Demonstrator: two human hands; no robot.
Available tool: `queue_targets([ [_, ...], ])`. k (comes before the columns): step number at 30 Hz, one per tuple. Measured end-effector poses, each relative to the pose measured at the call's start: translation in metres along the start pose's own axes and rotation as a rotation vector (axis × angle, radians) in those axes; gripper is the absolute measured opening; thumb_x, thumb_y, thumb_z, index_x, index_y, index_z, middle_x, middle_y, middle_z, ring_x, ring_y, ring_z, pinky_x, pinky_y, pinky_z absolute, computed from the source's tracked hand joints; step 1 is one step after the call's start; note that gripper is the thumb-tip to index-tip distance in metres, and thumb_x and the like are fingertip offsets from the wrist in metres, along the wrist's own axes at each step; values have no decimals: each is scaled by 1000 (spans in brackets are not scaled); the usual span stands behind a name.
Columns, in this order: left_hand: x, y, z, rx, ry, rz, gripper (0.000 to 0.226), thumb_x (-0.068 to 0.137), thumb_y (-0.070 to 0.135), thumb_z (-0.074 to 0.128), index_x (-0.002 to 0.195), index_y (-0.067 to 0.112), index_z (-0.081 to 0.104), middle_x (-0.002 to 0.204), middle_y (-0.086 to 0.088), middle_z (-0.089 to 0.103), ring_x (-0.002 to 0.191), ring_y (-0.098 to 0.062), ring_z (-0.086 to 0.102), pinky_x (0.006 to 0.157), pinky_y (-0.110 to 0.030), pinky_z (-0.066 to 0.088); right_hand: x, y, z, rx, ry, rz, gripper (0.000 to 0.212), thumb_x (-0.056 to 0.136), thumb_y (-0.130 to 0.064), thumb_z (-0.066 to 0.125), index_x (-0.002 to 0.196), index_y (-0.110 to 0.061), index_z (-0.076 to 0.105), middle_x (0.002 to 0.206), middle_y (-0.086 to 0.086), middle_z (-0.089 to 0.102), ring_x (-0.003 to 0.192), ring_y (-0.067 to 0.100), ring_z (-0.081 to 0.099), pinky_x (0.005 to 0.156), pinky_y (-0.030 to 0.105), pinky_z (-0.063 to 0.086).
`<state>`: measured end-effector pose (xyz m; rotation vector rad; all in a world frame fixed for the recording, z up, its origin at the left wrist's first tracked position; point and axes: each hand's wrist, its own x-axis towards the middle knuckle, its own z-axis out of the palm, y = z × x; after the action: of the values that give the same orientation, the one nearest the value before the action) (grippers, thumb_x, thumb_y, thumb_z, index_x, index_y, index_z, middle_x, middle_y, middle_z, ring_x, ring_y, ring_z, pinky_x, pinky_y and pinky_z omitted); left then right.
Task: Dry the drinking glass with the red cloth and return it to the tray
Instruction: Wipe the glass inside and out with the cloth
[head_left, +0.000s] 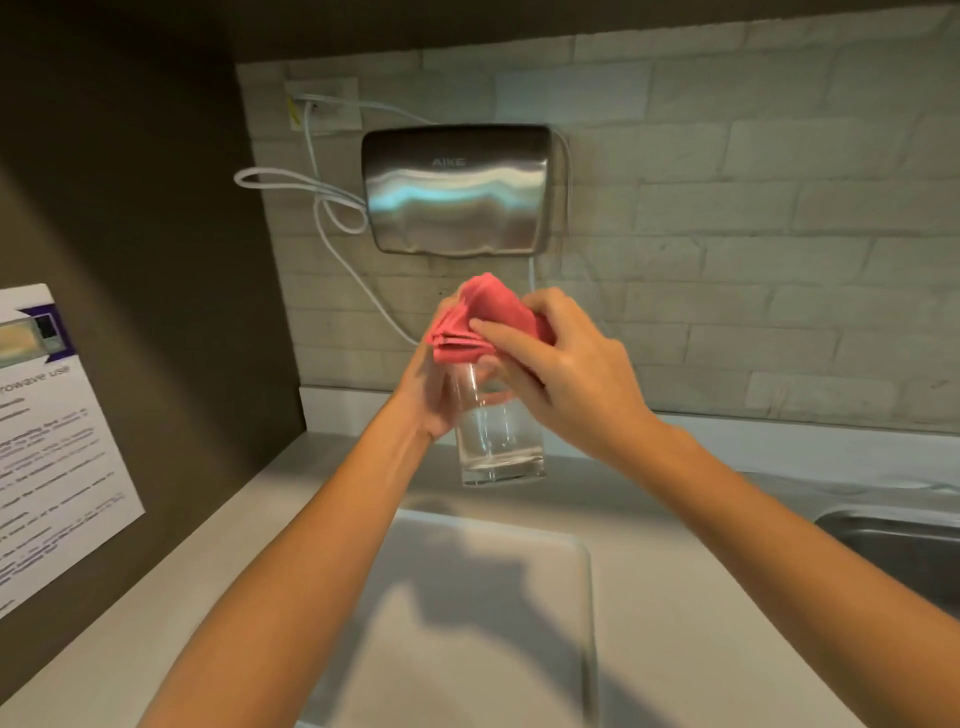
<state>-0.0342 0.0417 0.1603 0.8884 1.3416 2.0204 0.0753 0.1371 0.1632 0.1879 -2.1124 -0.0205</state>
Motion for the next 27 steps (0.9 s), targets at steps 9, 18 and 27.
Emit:
queue_targets([
  [9,-1,1,-3,42,-78,-43,65,91,53,40,80,-8,59,73,-21,58,50,-13,58,51,-23,51,-2,-2,-3,-124,-111,-157,28,89,-38,47,103,-25,67,99,8,56,82,25,50,39,24,33],
  [18,-7,-5,-10,-18,-39,-17,51,86,56,38,92,10,58,79,-8,66,62,-17,66,56,-28,56,-29,6,2,63,-83,-162,30,95,-43,38,121,-34,52,107,2,48,84,18,46,50,27,42],
  [27,-4,0,-14,-19,8,10,58,74,62,45,94,11,63,91,-7,66,79,-22,64,73,-37,54,-55,-13,8,113,-177,-356,29,96,-40,40,116,-31,58,110,1,46,85,18,47,52,27,41],
])
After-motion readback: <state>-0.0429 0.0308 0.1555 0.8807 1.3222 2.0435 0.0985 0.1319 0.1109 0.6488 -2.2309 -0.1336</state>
